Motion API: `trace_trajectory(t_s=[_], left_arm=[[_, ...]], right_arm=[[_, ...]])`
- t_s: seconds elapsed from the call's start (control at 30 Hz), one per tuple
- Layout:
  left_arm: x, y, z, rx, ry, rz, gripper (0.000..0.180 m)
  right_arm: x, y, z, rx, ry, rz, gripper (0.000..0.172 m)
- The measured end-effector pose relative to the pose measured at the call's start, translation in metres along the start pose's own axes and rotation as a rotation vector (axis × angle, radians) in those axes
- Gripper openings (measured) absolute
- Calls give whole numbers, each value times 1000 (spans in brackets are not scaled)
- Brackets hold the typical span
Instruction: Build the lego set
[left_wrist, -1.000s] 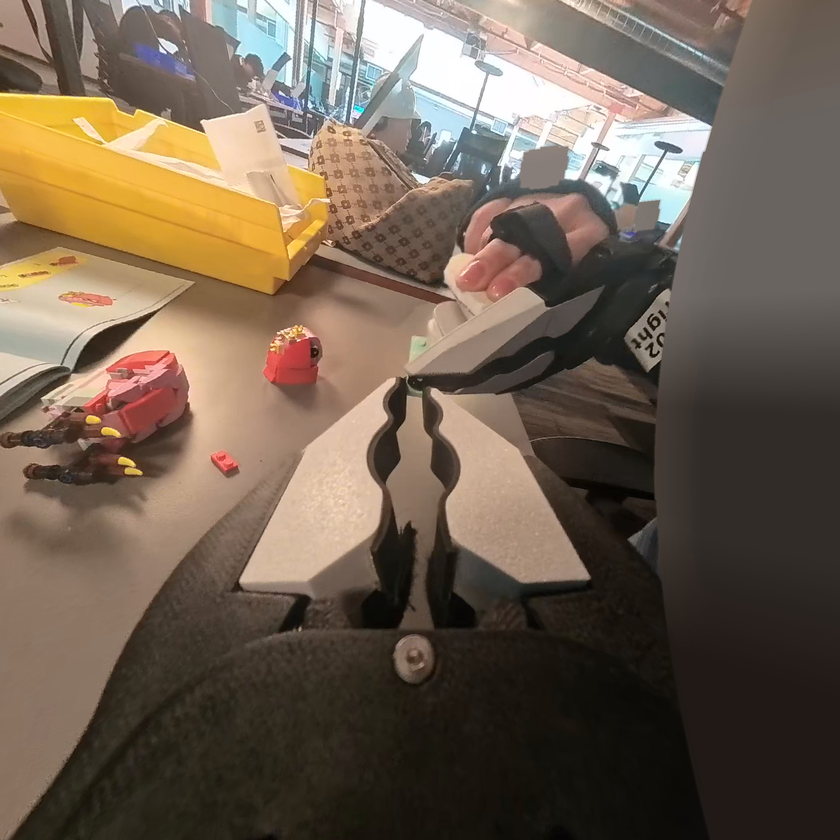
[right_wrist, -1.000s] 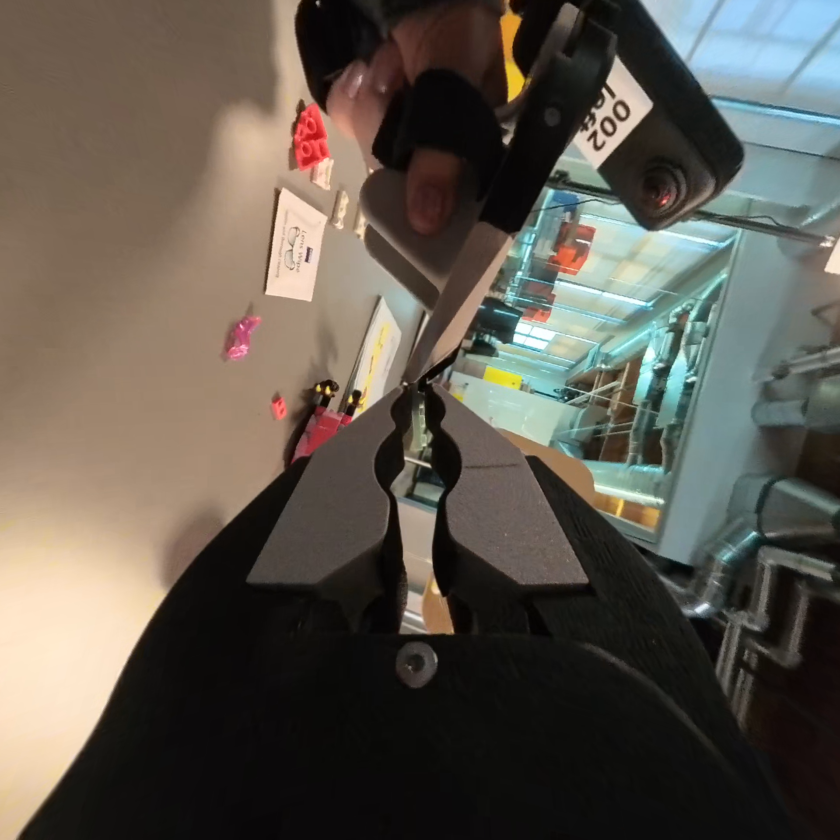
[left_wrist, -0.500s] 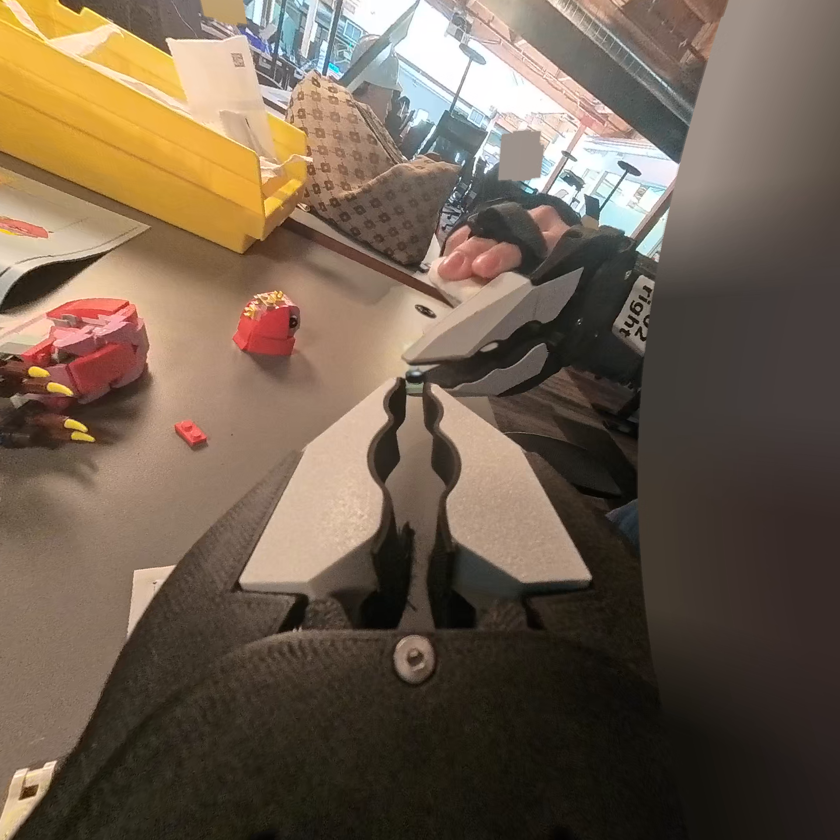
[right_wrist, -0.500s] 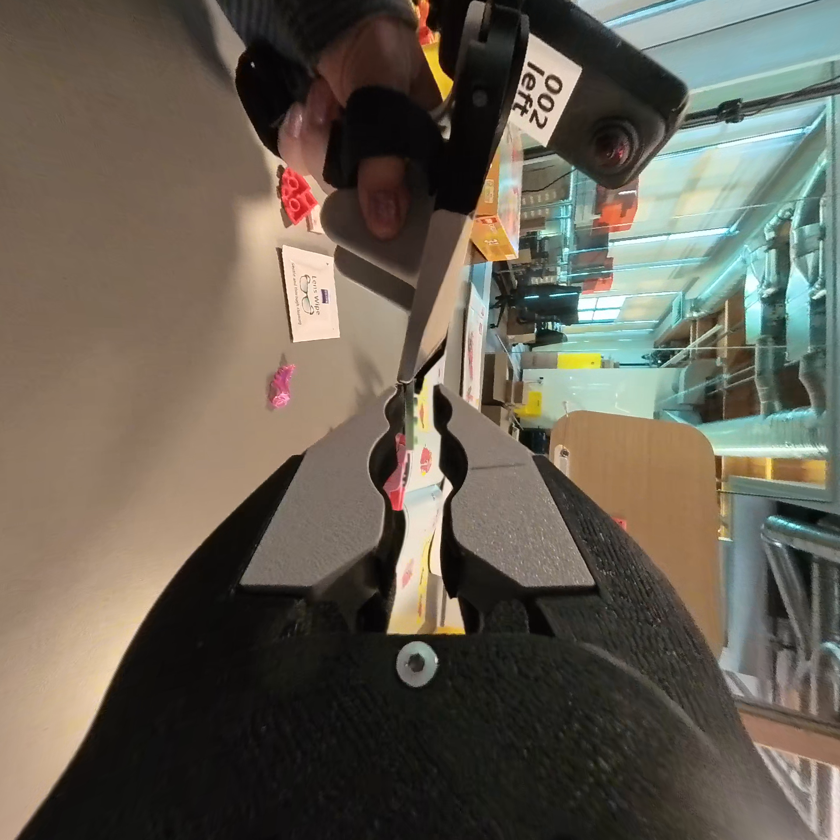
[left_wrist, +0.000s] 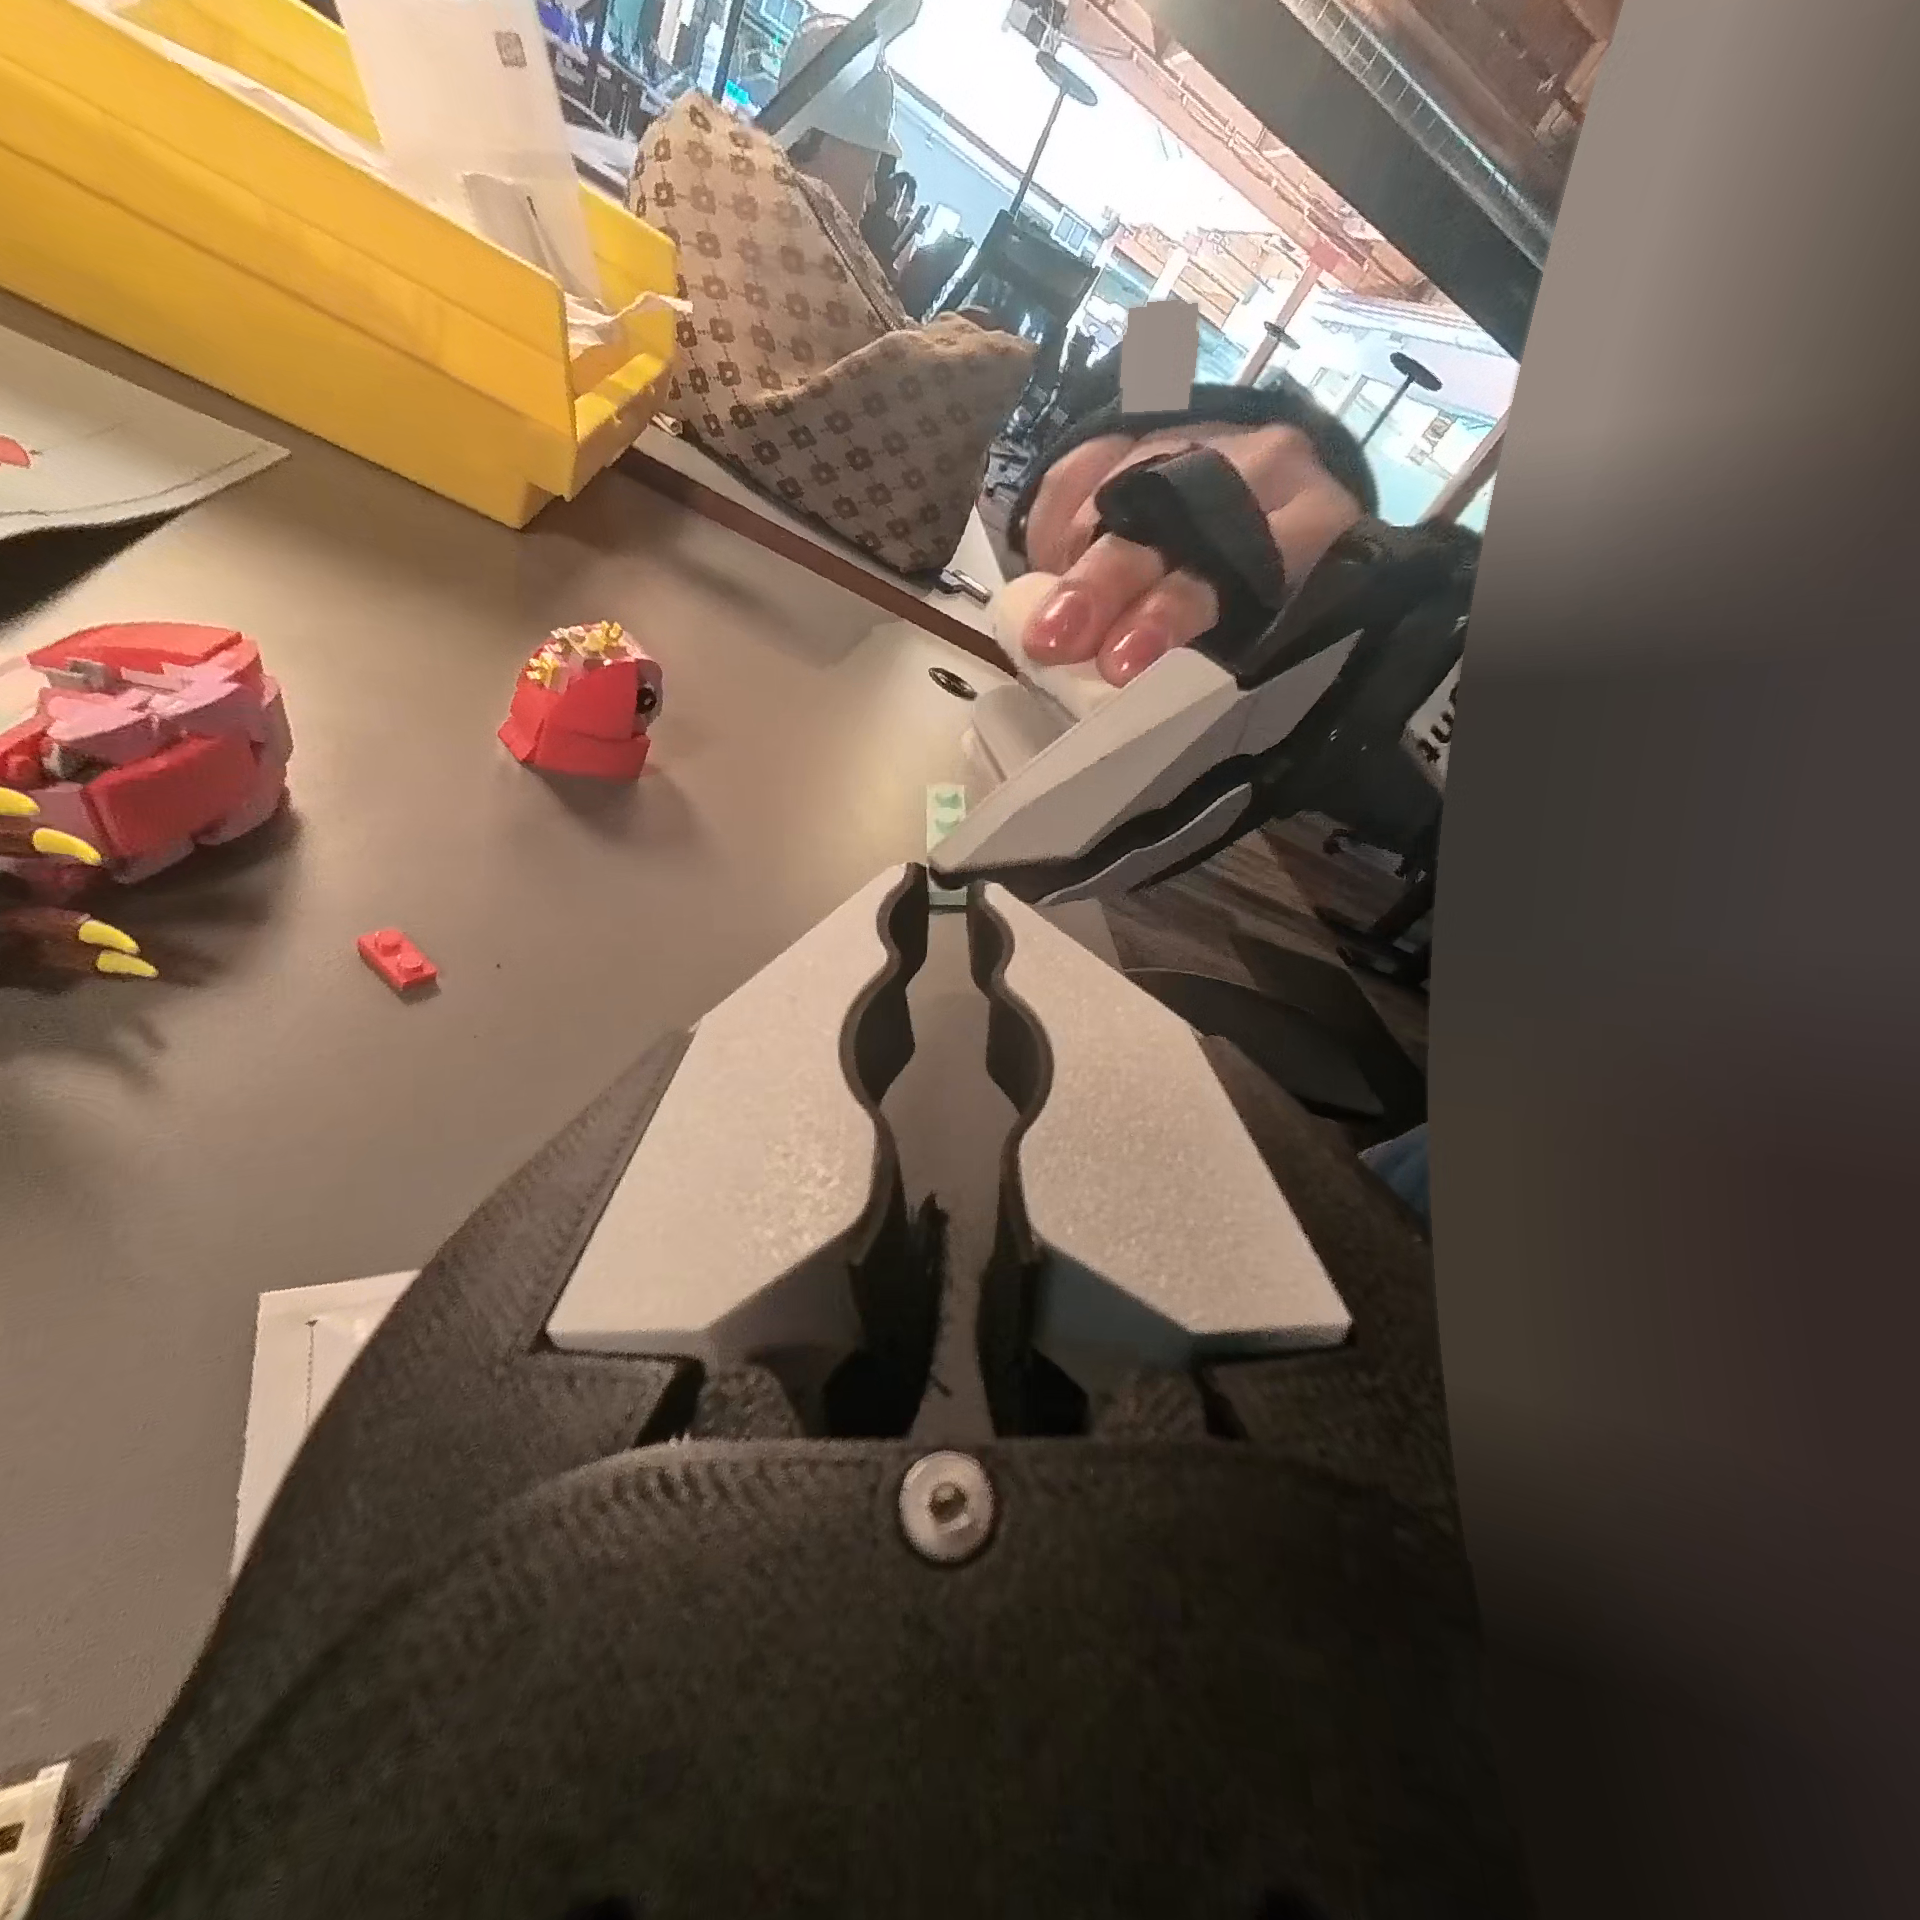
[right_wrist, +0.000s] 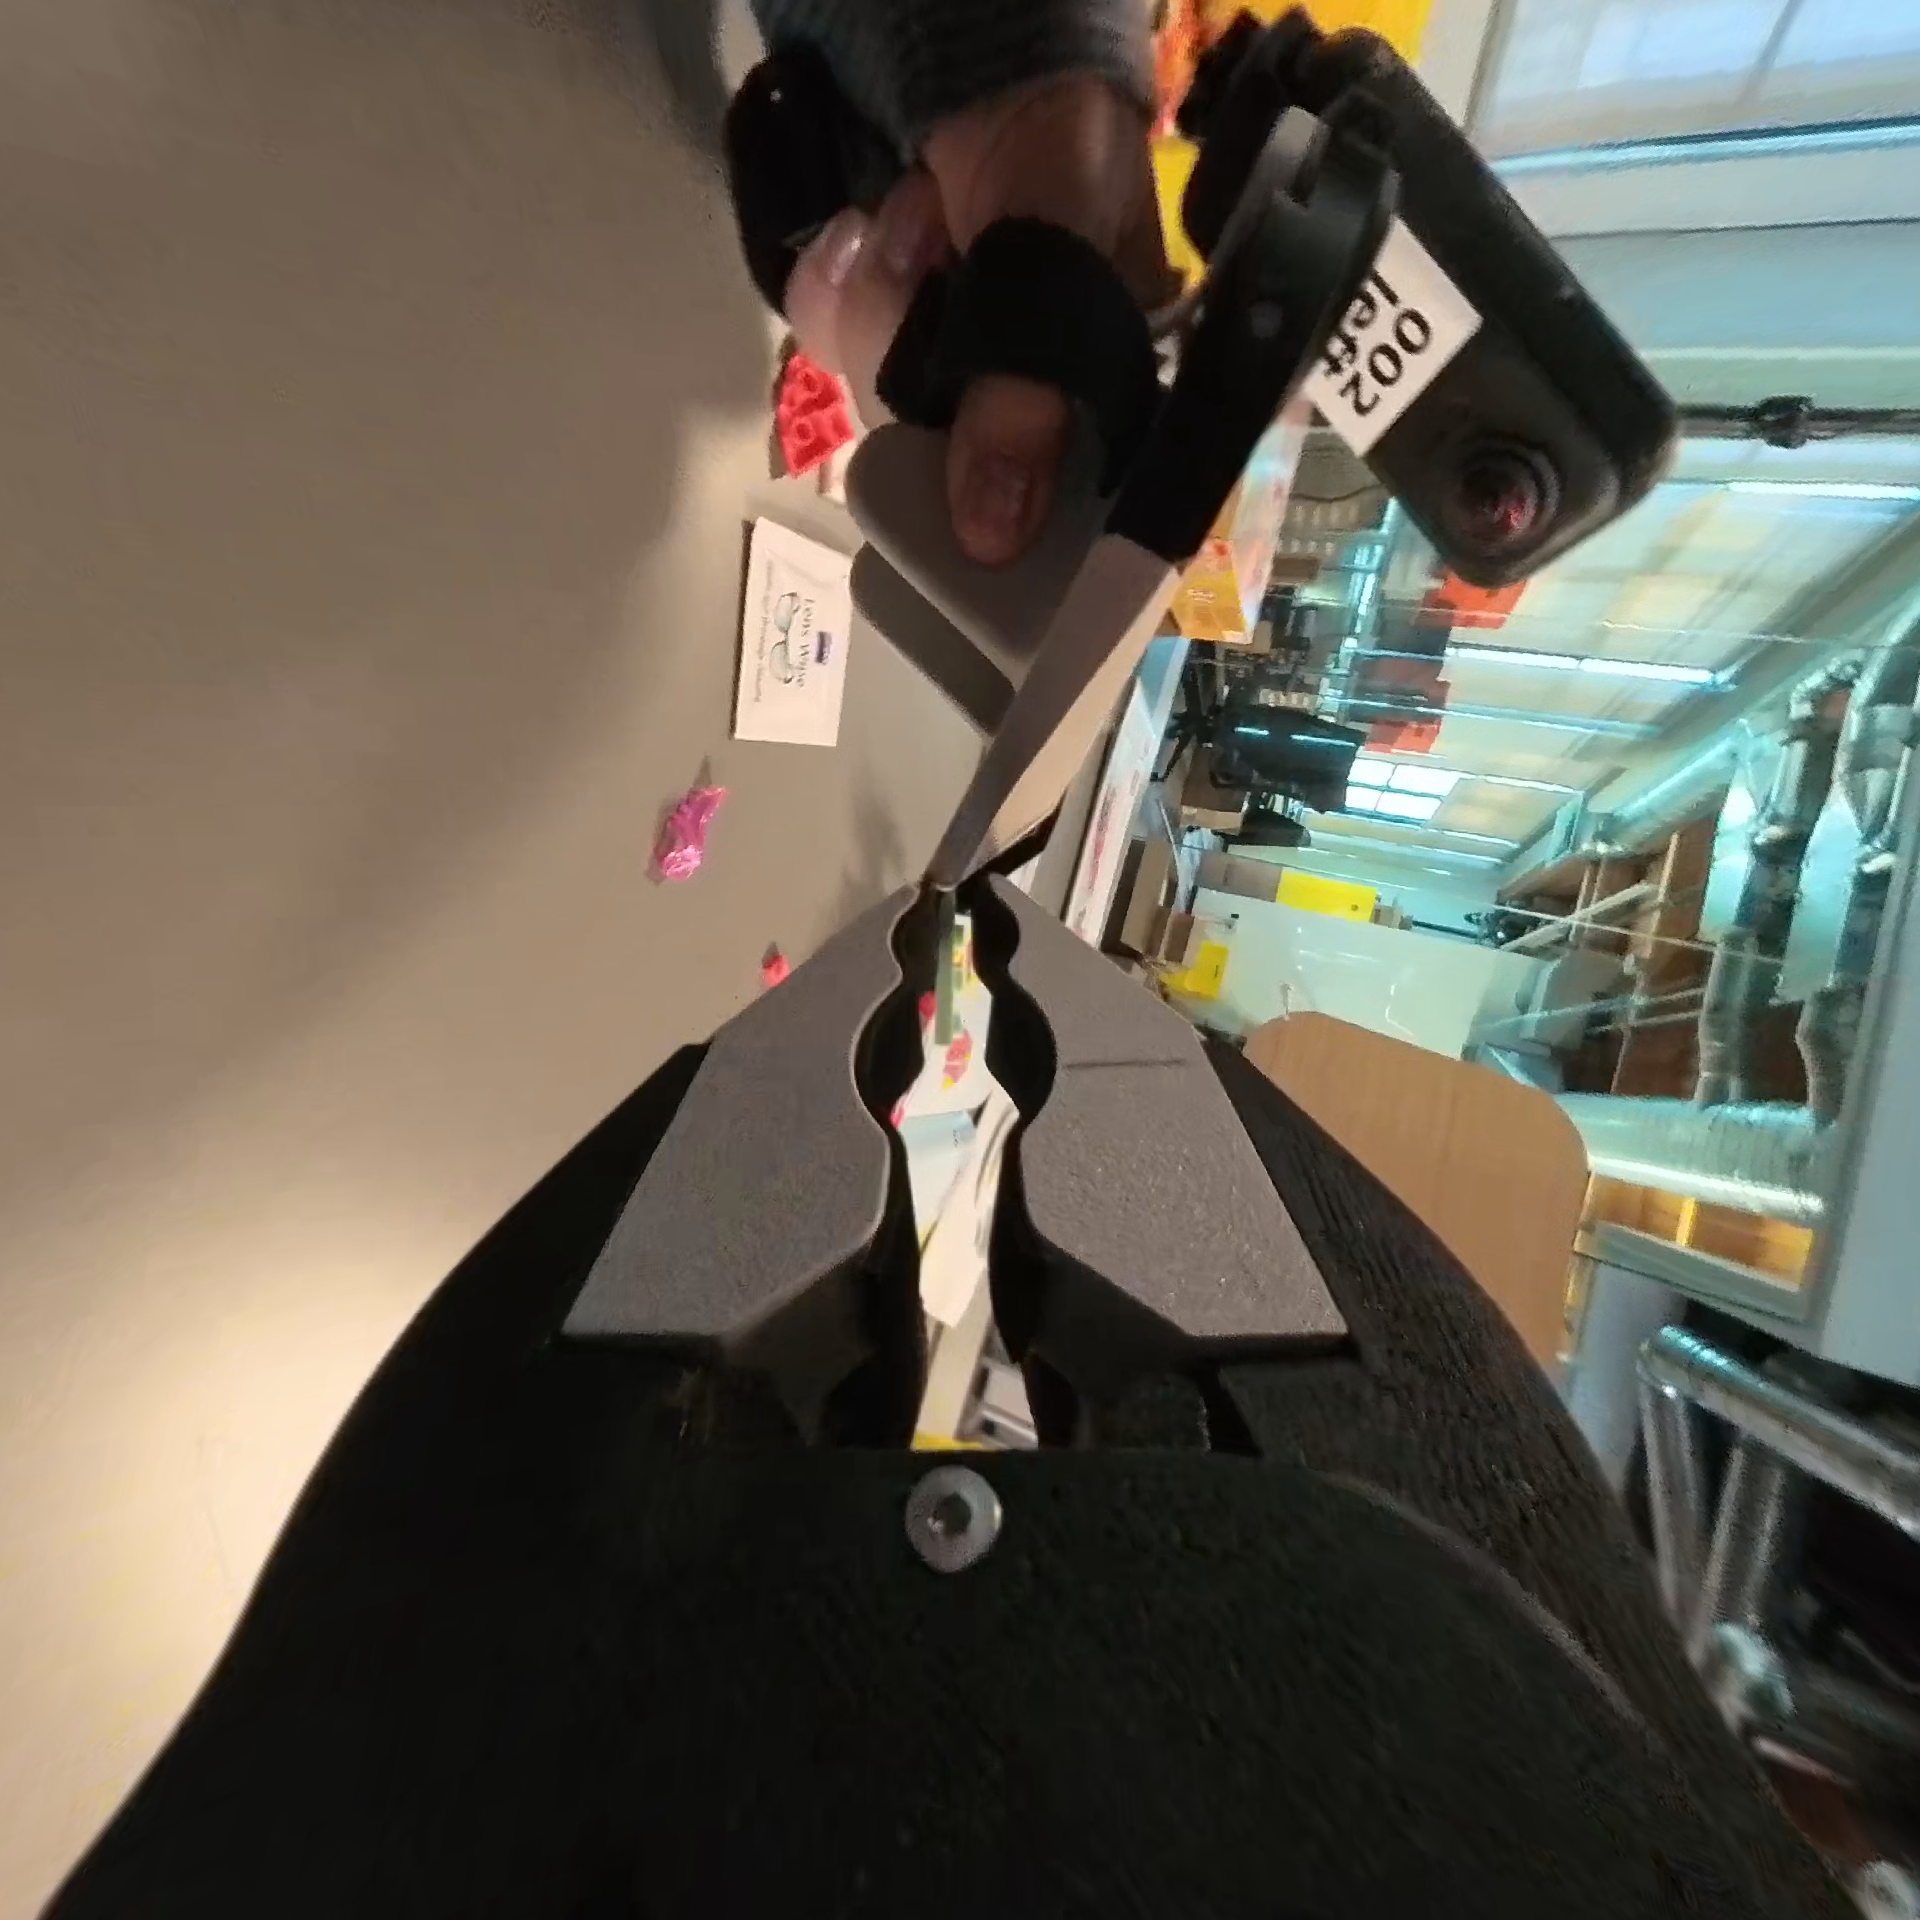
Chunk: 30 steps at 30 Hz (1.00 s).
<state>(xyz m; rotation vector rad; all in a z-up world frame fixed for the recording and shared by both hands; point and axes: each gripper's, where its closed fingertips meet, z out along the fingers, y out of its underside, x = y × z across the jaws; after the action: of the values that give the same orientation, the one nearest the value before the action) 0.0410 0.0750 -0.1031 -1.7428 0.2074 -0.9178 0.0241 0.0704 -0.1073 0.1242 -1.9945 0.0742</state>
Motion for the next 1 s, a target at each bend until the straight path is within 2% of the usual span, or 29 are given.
trace_trajectory(t_s=[0.1,0.23,0.3,0.37,0.57,0.63,0.73,0.8,0.87,1.0], left_arm=[[-3,6,2,-31,-24,18,5],[-7,7,1,-44,-51,52,6],[-9,7,1,-59,-76,90,6],[-10,11,1,-95,-111,148,6],[-21,29,1,-238,-191,235,6],[-21,39,3,-299,-189,247,6],[-15,41,8,-297,-166,233,6],[-5,25,8,-191,-86,108,6],[-6,13,1,-110,-42,-10,6],[-10,4,-7,-51,8,-127,6]], right_arm=[[-6,1,3,-17,-31,-42,4],[-6,3,6,11,17,138,8],[-8,8,5,-2,13,236,42],[-11,13,3,7,-9,360,56],[-33,24,-8,140,-104,767,59],[-38,29,-8,193,-115,884,53],[-42,33,-4,264,-147,1053,52],[-32,31,-4,313,-82,1030,48],[-26,27,-4,286,-23,885,46],[-17,11,1,229,24,643,39]])
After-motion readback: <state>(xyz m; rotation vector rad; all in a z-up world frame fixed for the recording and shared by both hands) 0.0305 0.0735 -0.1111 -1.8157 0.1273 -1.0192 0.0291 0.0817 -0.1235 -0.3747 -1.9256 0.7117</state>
